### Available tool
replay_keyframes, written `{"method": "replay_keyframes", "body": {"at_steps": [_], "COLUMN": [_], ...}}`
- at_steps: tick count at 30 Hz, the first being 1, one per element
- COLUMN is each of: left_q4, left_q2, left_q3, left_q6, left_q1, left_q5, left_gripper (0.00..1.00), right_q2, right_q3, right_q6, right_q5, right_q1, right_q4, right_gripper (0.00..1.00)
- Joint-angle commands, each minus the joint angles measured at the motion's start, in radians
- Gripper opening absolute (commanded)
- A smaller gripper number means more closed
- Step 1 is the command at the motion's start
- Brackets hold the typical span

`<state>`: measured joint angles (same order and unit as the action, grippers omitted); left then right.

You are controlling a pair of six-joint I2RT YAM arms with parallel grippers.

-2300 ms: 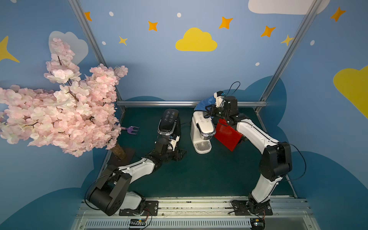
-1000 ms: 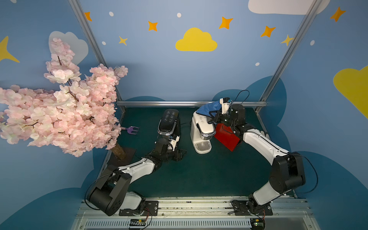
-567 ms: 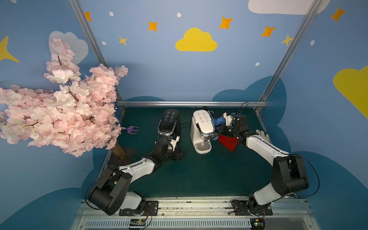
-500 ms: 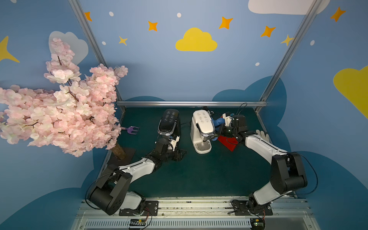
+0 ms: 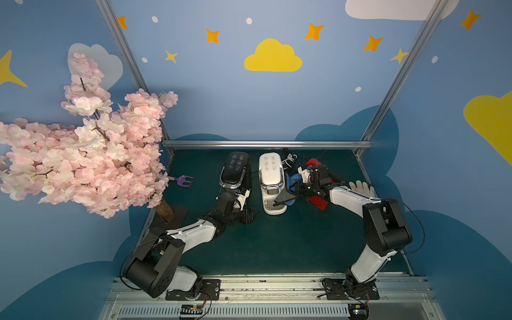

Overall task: Wipe the surface of a coffee machine
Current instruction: Wipe the dirt from the surface of the coffee machine.

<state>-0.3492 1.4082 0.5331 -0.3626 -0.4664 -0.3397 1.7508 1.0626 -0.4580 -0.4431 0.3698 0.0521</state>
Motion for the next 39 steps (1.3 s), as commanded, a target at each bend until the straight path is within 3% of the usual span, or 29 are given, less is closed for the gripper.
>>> {"method": "replay_keyframes", "body": {"at_steps": [1, 15, 24, 30, 39], "left_q4": [-0.005, -0.011, -0.011, -0.007, -0.007], "left_q2": [0.008, 0.015, 0.018, 0.011, 0.005], "left_q3": [0.016, 0.018, 0.02, 0.018, 0.015], "left_q6": [0.013, 0.012, 0.011, 0.013, 0.012], "left_q1": [0.005, 0.006, 0.006, 0.006, 0.005], "left_q5": [0.001, -0.004, -0.009, -0.006, -0.007], "left_gripper": [0.59, 0.58, 0.58, 0.58, 0.58], "right_q2": [0.005, -0.125, -0.265, -0.221, 0.003], "right_q3": [0.013, -0.019, 0.071, 0.085, 0.112], "right_q6": [0.052, 0.078, 0.114, 0.077, 0.04], "right_q5": [0.033, 0.052, 0.096, 0.107, 0.036], "right_q1": [0.031, 0.049, 0.025, -0.005, 0.003], "right_q4": [0.079, 0.179, 0.228, 0.15, 0.083], "right_gripper": [0.0, 0.0, 0.0, 0.0, 0.0]}}
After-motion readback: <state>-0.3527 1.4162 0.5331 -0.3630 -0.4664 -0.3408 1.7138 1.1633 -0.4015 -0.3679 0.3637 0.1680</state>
